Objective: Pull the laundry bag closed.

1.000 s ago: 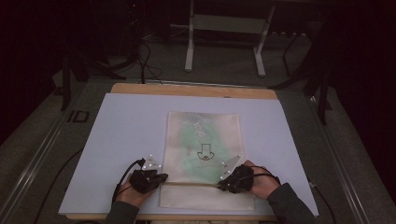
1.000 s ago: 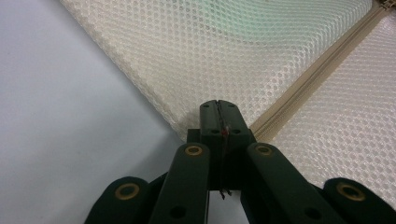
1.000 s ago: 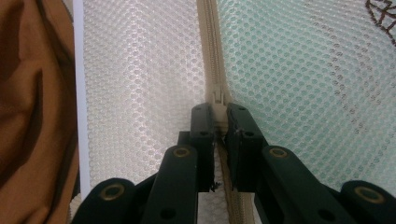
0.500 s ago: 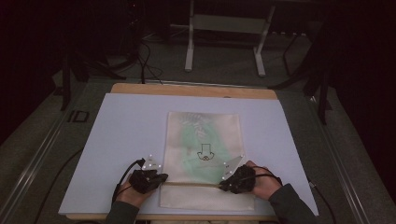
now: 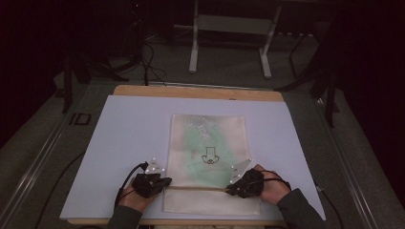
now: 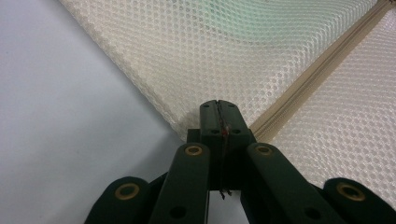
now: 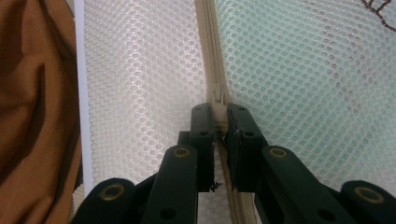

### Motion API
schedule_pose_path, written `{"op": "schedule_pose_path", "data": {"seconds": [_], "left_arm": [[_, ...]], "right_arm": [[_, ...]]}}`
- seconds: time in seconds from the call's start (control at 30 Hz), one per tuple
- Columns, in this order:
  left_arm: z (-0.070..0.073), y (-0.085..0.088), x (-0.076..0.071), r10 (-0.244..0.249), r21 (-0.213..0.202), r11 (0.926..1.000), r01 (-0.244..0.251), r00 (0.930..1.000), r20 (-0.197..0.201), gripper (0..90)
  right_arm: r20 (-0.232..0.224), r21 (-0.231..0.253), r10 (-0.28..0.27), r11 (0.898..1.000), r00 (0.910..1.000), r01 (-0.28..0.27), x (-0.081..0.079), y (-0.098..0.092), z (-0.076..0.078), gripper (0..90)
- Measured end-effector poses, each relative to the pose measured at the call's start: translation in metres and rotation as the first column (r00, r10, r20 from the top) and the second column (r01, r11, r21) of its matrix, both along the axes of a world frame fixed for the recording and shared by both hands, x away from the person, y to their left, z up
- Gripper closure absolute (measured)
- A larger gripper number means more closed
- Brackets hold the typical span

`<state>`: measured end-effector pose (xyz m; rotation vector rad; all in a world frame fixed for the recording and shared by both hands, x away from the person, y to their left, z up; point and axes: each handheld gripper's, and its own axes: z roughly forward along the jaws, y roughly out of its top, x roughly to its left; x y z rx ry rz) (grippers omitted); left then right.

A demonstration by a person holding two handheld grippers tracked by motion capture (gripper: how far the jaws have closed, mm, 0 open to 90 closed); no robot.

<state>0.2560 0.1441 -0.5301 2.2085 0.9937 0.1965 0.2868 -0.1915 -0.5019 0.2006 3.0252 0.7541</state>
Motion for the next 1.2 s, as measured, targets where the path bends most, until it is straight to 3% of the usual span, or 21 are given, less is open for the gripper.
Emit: {"op": "schedule_pose_path", "data": {"seconds": [0.47, 1.2], "left_arm": [[0.000, 0.000, 0.000, 0.001, 0.000, 1.0000, -0.001, 1.0000, 0.000, 89.4], [0.000, 0.000, 0.000, 0.002, -0.001, 1.0000, -0.002, 1.0000, -0.002, 89.4]], "right_arm": [[0.001, 0.004, -0.011, 1.000, 0.9999, 0.011, -0.002, -0.010, 0.003, 82.5], [0.013, -0.045, -0.007, 0.999, 0.9999, 0.008, -0.003, -0.020, 0.008, 82.5]]}}
